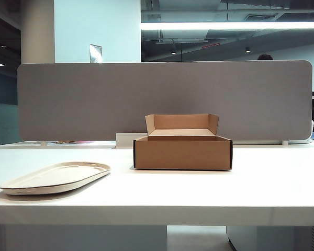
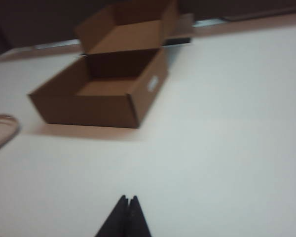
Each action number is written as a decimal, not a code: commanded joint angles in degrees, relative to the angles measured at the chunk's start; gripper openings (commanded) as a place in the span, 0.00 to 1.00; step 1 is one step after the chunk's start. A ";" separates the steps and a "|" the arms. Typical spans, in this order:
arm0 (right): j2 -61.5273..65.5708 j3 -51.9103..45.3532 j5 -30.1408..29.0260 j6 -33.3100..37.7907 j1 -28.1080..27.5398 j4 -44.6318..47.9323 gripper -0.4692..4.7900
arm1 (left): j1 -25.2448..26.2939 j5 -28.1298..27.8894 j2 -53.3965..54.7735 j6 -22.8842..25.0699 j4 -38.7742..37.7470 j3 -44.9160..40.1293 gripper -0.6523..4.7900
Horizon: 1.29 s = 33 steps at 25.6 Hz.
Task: Pick up the lid and place it into the paper box.
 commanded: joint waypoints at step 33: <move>-0.07 -0.24 -17.42 0.11 0.28 2.16 0.07 | -0.07 18.23 85.18 1.60 -12.87 48.06 0.38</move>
